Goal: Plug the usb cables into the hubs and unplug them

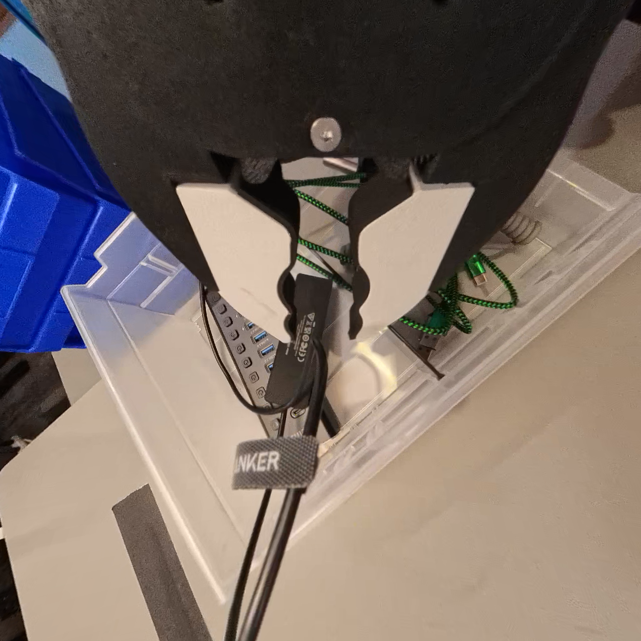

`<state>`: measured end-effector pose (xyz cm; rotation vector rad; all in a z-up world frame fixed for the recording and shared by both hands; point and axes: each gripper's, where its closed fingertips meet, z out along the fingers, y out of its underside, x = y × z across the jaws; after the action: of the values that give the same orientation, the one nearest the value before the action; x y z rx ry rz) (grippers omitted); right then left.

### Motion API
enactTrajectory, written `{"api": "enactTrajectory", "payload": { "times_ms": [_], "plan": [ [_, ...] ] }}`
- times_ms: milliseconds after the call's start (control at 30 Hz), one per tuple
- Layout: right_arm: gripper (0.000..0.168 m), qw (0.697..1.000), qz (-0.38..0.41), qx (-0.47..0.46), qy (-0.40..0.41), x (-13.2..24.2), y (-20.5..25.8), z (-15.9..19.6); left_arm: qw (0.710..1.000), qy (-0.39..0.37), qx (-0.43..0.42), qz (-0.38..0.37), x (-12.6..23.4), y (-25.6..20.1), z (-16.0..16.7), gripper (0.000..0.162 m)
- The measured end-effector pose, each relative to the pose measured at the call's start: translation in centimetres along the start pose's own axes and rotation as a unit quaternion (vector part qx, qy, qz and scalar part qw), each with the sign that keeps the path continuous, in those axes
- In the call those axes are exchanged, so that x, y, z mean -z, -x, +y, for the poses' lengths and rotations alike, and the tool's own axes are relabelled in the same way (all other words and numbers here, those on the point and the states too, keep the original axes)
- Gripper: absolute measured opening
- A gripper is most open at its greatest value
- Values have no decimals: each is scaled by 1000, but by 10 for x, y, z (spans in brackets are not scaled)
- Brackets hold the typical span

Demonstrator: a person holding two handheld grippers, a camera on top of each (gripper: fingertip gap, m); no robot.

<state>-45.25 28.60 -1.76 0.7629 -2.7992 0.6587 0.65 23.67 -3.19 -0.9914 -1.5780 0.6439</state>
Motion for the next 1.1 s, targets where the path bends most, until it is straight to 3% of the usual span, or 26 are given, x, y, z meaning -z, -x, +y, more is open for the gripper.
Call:
{"api": "enactTrajectory", "payload": {
  "times_ms": [133,267,400,533,733,967,1100],
  "plan": [
    [40,998,45,-43,-12,19,-8,13,999,-36,-11,-2,10,0,-13,30],
    [46,987,82,-86,-104,58,-2,4,993,-94,-58,-31,30,4,-35,36],
    [46,961,69,-116,-240,99,46,-30,973,-150,-119,-124,63,17,-59,47],
    [46,949,92,-119,-278,108,104,-49,946,-172,-167,-218,108,22,-70,62],
    [49,926,23,-151,-345,72,188,-92,920,-191,-160,-303,161,39,-59,71],
    [58,904,-3,-237,-357,12,196,-113,889,-200,-138,-388,197,70,-45,76],
    [58,899,8,-255,-357,-1,189,-112,891,-180,-125,-397,198,89,-35,75]
  ]
}}
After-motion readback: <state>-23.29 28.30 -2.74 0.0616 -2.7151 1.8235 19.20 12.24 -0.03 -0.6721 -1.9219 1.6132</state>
